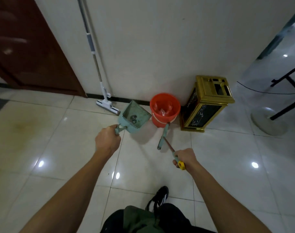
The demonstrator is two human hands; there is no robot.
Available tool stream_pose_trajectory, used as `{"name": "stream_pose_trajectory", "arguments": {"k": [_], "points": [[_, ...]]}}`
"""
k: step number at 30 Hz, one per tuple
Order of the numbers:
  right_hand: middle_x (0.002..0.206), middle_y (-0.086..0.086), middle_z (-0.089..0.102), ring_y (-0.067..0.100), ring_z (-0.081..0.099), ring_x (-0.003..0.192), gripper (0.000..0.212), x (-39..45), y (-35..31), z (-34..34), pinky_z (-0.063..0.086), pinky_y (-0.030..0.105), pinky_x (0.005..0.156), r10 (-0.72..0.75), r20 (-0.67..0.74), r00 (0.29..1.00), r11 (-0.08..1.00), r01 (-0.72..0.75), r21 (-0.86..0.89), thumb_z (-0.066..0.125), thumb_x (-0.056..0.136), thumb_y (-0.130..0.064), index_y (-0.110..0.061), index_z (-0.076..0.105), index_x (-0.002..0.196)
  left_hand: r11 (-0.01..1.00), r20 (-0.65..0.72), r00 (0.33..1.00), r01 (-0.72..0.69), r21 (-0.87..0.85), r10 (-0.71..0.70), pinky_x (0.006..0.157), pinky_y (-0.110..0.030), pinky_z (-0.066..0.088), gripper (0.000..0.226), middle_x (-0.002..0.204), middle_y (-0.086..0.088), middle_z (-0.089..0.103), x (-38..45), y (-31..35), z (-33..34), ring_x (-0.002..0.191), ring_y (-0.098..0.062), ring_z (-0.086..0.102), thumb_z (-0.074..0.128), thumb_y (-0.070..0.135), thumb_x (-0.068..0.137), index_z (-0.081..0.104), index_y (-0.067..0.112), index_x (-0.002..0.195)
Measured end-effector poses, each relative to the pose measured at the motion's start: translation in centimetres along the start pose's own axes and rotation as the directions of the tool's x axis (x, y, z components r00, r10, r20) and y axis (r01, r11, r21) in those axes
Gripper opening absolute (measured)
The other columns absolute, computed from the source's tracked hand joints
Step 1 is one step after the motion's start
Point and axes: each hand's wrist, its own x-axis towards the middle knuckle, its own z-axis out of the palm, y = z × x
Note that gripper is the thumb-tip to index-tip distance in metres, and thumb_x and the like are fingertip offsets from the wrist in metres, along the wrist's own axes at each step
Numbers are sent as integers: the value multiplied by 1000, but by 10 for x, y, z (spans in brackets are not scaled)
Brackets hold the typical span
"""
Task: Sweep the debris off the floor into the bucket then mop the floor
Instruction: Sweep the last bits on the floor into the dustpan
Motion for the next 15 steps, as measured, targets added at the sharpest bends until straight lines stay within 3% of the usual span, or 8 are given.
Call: {"name": "stream_pose_trajectory", "arguments": {"k": [4,10,15], "points": [[58,23,66,34,66,53,20,-26,20,29,54,39,55,-22,30,999,990,26,-139,66,84,-3,16,64,88,995,64,994,90,-32,-88,60,-30,48,27,66,5,56,-40,-47,8,61,-24,54,62,17,81,71,30,103],[53,19,65,28,64,41,23,-65,45,69,49,28,42,-76,31,997,938,82,-336,65,86,-8,7,66,68,982,161,972,181,-45,-172,63,-34,56,30,72,0,65,-94,-96,31,64,-26,61,54,14,82,71,28,102],[62,20,68,29,67,44,24,-80,59,94,56,36,43,-137,116,984,847,176,-502,61,90,-12,6,70,76,969,234,945,244,-42,-228,58,-26,42,32,77,0,68,-122,-111,58,61,-22,52,53,14,79,70,29,102]]}}
